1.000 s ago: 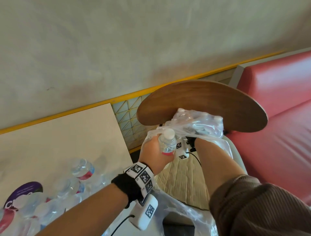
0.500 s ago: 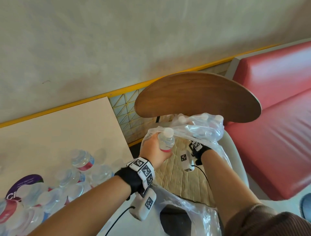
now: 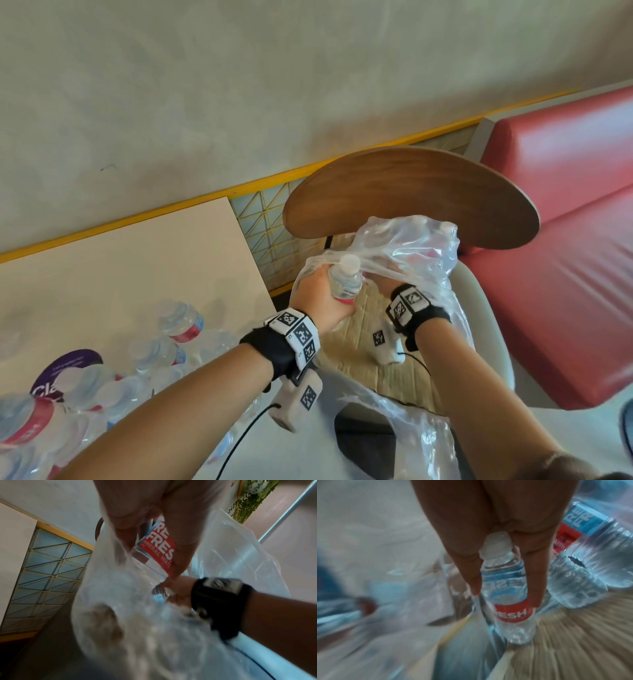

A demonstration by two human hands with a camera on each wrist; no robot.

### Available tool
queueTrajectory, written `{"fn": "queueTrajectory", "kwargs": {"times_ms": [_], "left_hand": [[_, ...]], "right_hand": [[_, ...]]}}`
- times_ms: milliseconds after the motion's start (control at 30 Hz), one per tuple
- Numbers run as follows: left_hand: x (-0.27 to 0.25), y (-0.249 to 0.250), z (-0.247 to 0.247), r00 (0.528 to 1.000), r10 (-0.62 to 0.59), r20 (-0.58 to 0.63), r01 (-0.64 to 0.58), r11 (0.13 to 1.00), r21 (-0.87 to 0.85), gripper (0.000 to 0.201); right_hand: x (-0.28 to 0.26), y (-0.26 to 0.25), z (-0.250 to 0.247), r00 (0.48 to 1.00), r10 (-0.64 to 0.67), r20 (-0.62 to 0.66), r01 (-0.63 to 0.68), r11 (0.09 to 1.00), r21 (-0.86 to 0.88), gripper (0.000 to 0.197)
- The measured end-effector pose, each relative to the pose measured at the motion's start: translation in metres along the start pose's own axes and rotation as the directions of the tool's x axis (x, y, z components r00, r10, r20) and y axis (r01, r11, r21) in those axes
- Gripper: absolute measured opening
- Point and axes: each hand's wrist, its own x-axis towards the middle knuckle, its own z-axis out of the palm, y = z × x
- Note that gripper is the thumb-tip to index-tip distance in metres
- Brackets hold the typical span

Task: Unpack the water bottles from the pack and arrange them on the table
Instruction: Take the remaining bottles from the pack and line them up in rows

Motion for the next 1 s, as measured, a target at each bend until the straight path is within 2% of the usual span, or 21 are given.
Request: {"fn": "queueTrajectory", "kwargs": {"times_ms": [67,100,200,267,400,533,600,667,767,900,1000], "left_hand": [[0.003,-0.003,-0.005,0.992,0.049,0.113,-0.059,0.994,0.092,0.023],[0.003,-0.004,-0.008,0.983,0.074,0.170,-0.099,0.984,0.147,0.021],[-0.003,-0.003,-0.016,0.931,0.089,0.354,-0.173,0.962,0.213,0.022],[-0.012,-0.003,-0.022,0.885,0.090,0.456,-0.197,0.962,0.192,0.031],[-0.040,-0.006,-0.042,0.814,0.159,0.559,-0.192,0.981,0.001,0.054],[-0.069,-0.009,-0.068,0.712,0.169,0.681,-0.218,0.976,-0.013,0.057],[-0.083,-0.016,-0.076,0.690,0.166,0.705,-0.215,0.976,-0.019,0.052],[-0.097,-0.023,-0.084,0.702,0.163,0.694,-0.196,0.980,-0.032,0.043],[-0.116,-0.035,-0.093,0.747,0.128,0.653,-0.175,0.984,0.007,0.028],[-0.139,-0.054,-0.100,0.812,0.076,0.578,-0.129,0.990,0.050,0.045],[-0.157,-0.064,-0.108,0.820,0.058,0.570,-0.176,0.972,0.155,0.046]], "right_hand": [[-0.028,-0.013,0.003,0.998,-0.052,-0.028,0.047,0.989,-0.138,0.025],[-0.041,-0.016,0.006,0.999,-0.048,-0.008,0.045,0.969,-0.243,0.026],[-0.088,-0.027,0.002,0.998,-0.046,-0.032,0.039,0.982,-0.187,0.029],[-0.114,-0.030,-0.004,0.995,-0.089,-0.046,0.080,0.981,-0.177,0.026],[-0.159,-0.033,-0.016,0.983,-0.172,-0.069,0.162,0.978,-0.130,0.024],[-0.202,-0.042,-0.020,0.983,-0.151,0.108,0.168,0.969,-0.178,0.027],[-0.224,-0.053,-0.020,0.967,-0.185,0.175,0.214,0.962,-0.167,0.027],[-0.244,-0.064,-0.016,0.948,-0.199,0.249,0.246,0.954,-0.173,0.027],[-0.260,-0.074,0.003,0.920,-0.207,0.334,0.279,0.942,-0.186,0.029],[-0.265,-0.079,0.041,0.879,-0.224,0.420,0.334,0.919,-0.210,0.036],[-0.272,-0.082,0.072,0.862,-0.216,0.458,0.352,0.906,-0.235,0.047]]}}
